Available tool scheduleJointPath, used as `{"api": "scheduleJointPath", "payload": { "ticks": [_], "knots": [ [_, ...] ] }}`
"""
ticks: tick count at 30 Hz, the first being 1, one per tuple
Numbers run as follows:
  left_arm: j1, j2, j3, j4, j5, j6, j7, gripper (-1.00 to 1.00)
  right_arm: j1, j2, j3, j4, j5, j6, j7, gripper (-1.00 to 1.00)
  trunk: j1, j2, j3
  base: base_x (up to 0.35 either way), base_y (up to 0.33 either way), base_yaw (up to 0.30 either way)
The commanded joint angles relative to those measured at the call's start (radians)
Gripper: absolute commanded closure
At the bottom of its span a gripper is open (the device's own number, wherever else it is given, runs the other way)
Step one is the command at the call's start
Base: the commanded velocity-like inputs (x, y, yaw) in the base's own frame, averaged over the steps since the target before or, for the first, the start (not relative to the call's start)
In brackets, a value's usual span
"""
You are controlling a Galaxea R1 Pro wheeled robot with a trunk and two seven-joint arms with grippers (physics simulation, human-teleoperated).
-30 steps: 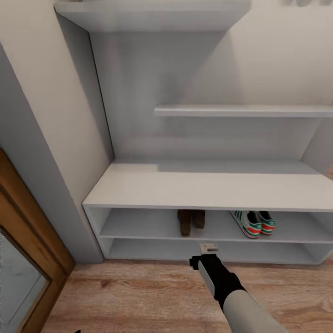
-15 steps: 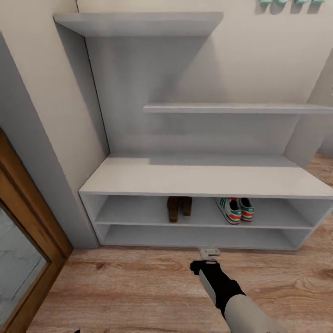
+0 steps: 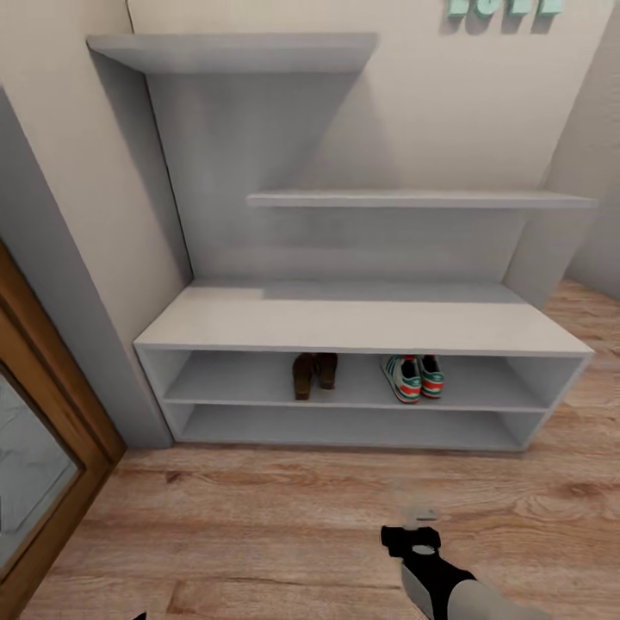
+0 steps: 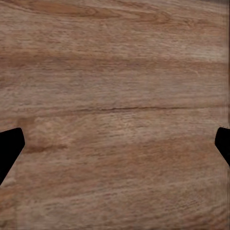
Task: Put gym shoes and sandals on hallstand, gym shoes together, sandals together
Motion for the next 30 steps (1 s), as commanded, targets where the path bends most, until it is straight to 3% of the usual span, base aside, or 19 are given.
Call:
{"api": "scheduleJointPath", "payload": {
  "ticks": [1,7,8,13,20,30],
  "knots": [
    [-0.001,0.000,0.004,0.001,0.007,0.002,-0.008,-1.00,0.000,-0.003,0.001,0.007,0.004,-0.018,-0.004,-1.00,-0.001,0.000,-0.001,-0.218,-0.130,0.000],
    [-0.001,0.001,0.005,-0.001,0.010,0.002,0.019,-1.00,0.016,-0.037,0.001,0.025,0.004,-0.095,-0.004,-1.00,-0.001,0.000,-0.001,-0.128,-0.060,0.000],
    [-0.001,0.002,0.003,-0.001,0.011,0.001,0.074,-1.00,0.055,-0.098,0.001,0.028,0.001,-0.163,0.038,-1.00,-0.001,0.000,-0.001,-0.010,-0.005,0.000],
    [-0.001,0.002,0.000,-0.001,0.011,0.000,0.095,-1.00,0.088,-0.143,0.001,0.029,0.000,-0.211,0.146,-1.00,-0.001,0.000,-0.001,-0.005,-0.002,0.000],
    [-0.001,0.003,0.000,0.002,0.012,0.000,0.102,-1.00,0.128,-0.178,0.000,0.030,-0.004,-0.248,0.234,-1.00,-0.001,0.000,-0.001,-0.001,0.000,0.000],
    [-0.001,0.005,0.000,0.003,0.025,-0.002,0.105,-1.00,0.183,-0.200,-0.004,0.030,-0.008,-0.333,0.254,-1.00,-0.001,0.000,-0.001,0.000,0.000,0.000]
  ]
}}
